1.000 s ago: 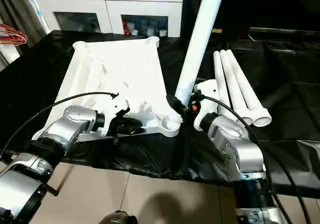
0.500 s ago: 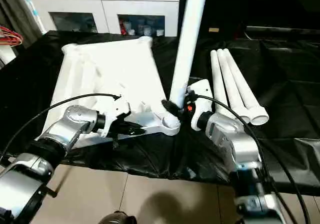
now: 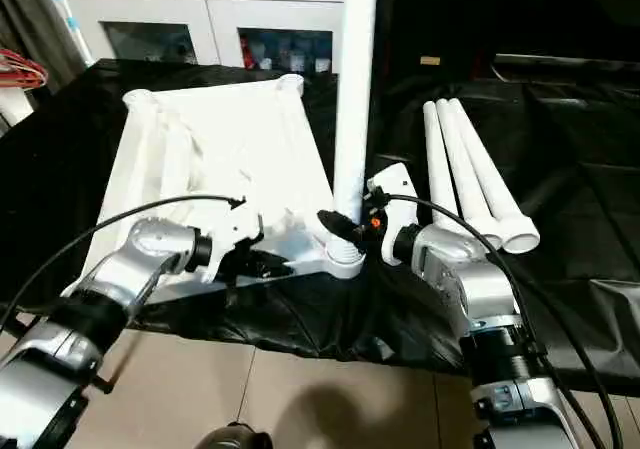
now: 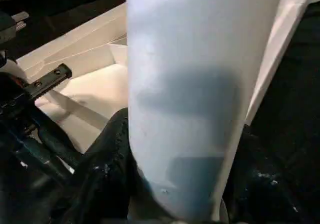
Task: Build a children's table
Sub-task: Insert table leg to table base
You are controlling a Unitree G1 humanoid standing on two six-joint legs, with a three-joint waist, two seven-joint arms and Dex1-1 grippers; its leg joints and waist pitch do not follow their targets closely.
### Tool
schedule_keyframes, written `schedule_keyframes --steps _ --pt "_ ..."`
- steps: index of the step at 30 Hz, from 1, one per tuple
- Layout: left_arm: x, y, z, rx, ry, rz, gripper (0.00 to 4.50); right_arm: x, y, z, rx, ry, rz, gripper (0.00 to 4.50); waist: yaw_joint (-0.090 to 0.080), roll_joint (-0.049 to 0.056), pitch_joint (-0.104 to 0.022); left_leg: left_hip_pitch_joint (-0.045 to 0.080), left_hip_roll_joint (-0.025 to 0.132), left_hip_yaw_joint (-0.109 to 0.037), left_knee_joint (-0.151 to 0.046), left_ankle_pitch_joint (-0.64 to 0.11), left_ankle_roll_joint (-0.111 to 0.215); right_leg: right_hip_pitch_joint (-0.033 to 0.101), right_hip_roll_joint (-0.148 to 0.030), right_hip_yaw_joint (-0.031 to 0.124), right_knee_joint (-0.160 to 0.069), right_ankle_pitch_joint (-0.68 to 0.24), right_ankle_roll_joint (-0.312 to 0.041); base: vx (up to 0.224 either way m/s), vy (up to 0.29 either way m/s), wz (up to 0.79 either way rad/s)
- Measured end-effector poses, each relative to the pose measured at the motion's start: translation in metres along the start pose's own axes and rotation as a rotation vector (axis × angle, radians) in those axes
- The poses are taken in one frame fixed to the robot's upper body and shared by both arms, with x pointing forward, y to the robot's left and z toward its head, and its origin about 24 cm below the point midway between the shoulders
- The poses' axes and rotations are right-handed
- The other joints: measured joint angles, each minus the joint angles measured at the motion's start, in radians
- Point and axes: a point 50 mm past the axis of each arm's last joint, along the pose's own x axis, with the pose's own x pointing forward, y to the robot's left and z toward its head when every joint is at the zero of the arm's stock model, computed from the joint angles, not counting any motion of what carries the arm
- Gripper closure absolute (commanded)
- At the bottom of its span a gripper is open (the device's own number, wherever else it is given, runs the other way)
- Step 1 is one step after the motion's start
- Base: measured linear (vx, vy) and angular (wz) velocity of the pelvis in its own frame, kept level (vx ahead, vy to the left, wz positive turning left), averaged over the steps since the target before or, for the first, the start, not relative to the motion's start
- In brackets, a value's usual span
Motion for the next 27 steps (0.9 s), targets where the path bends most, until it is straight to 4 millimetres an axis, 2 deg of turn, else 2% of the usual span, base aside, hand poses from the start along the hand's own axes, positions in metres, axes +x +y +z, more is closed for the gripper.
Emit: schedule_keyframes --steps 7,15,27 --pt "0.000 0.000 0.000 -0.001 0.002 -0.004 4.50 -0.001 -0.001 -0.002 0.020 -0.007 0.005 2.59 0.002 0.000 0.000 0.000 0.000 0.000 0.000 0.000 0.000 0.000 0.000 0.000 0.000 0.000 0.000 0.000 0.000 0.00" --pt "0.005 -0.002 0.002 -0.003 0.000 -0.009 4.50 -0.012 -0.005 -0.015 0.128 -0.104 -0.048 2.59 0.014 0.000 -0.001 0.000 0.000 0.001 0.000 -0.001 0.001 0.001 -0.001 0.000 -0.001 0.000 0.000 0.000 0.000 0.00" --pt "0.011 -0.004 0.004 -0.009 -0.007 -0.020 4.50 -0.025 -0.003 -0.032 0.217 -0.222 -0.119 2.59 0.028 0.006 -0.004 0.001 0.000 0.001 0.000 -0.001 0.001 0.001 -0.001 0.001 -0.001 0.000 0.000 0.000 0.000 0.00"
